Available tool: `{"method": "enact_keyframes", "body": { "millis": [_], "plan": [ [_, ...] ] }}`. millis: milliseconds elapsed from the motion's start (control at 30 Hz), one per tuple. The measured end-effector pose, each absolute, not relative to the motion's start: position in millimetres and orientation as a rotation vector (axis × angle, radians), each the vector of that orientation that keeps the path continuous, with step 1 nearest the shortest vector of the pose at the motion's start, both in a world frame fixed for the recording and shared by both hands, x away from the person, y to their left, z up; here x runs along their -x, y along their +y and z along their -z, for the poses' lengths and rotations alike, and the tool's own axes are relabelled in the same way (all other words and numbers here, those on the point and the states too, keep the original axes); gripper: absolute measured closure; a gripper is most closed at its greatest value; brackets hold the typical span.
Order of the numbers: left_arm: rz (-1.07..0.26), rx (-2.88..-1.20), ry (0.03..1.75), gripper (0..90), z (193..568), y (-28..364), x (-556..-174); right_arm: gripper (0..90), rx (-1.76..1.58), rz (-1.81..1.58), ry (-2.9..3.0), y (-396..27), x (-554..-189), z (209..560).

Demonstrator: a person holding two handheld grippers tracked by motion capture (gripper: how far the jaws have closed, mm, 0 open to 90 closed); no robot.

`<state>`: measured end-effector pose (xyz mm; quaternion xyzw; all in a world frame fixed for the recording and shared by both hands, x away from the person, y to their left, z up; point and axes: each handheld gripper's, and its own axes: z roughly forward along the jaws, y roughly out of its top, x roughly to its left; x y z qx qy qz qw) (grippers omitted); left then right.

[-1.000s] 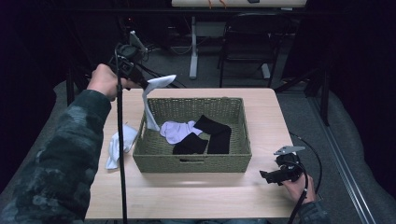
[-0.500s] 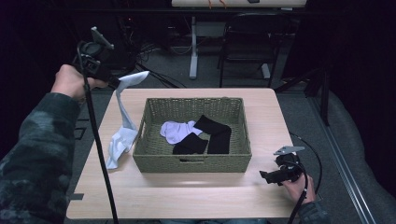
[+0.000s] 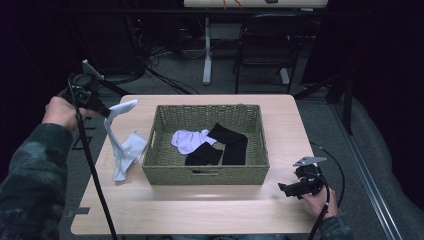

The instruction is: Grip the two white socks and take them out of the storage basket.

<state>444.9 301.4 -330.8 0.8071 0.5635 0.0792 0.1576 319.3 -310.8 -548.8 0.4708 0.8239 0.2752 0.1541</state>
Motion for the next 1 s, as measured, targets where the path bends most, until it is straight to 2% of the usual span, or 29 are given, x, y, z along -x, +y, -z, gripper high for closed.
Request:
{"method": "enact_keyframes", "body": {
  "millis": [667, 733, 833, 867, 933, 1000],
  "plan": [
    [-0.051, -2.243, 1.758, 86.3, 471, 313, -468, 0.4, -1.346, -0.788, 2.371, -310, -320, 549],
    [-0.041, -2.226, 1.769, 82.5, 479, 314, -469, 0.4, -1.349, -0.785, 2.360, -310, -319, 549],
    [-0.038, -2.209, 1.748, 70.2, 481, 316, -466, 0.3, -1.349, -0.785, 2.362, -311, -319, 549],
    [-0.049, -2.200, 1.743, 64.5, 479, 317, -464, 0.3, -1.349, -0.785, 2.362, -311, -319, 549],
    [-0.092, -2.190, 1.752, 46.7, 474, 317, -459, 0.3, -1.349, -0.785, 2.362, -311, -319, 549],
    [-0.114, -2.181, 1.734, 34.9, 470, 318, -452, 0.3, -1.352, -0.791, 2.363, -311, -319, 549]
  ]
}}
